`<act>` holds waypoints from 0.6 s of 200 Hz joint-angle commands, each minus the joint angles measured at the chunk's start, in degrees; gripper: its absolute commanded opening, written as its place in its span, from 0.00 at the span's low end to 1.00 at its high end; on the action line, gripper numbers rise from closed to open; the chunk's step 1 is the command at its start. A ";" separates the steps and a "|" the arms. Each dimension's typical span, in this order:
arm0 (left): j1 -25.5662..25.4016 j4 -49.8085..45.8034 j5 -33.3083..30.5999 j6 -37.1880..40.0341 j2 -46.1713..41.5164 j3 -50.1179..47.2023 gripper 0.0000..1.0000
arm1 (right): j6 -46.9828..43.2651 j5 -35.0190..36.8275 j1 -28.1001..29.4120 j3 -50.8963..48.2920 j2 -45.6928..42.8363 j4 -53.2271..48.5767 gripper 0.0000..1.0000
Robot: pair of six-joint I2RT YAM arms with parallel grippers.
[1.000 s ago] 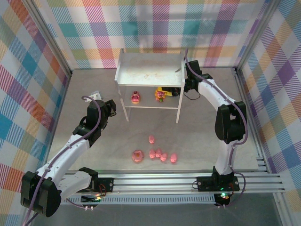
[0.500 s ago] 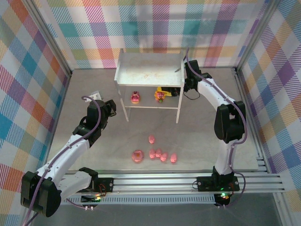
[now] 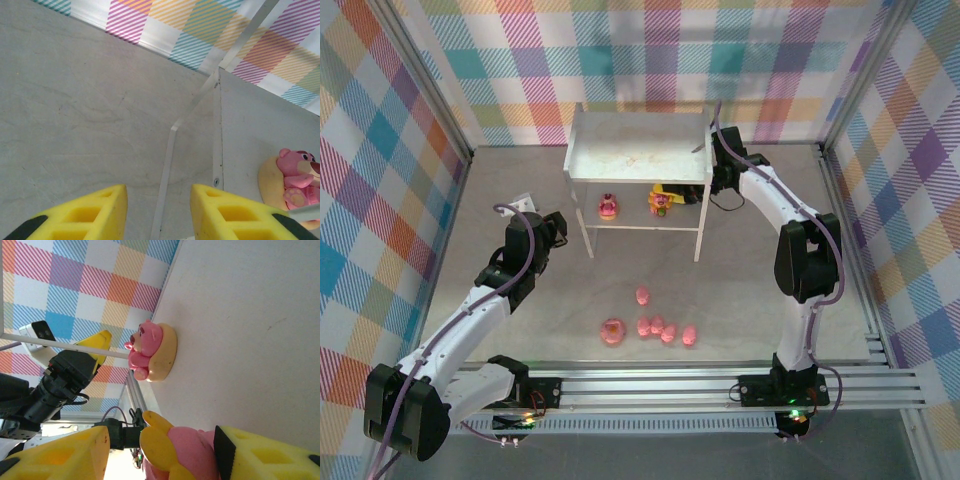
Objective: Place and organize the plastic toys onto the shelf
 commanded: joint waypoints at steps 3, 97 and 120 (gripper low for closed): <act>0.79 1.38 -0.58 0.78 -1.28 -0.06 0.38 | 2.38 2.00 2.08 -1.77 -1.13 7.37 0.59; 0.79 0.75 -1.05 1.16 -2.36 -0.34 0.39 | 11.55 4.97 -0.33 -9.30 -4.89 20.83 0.59; 0.78 0.76 -1.20 1.30 -2.36 -0.30 0.40 | 12.14 5.35 -0.81 -10.27 -5.92 21.90 0.59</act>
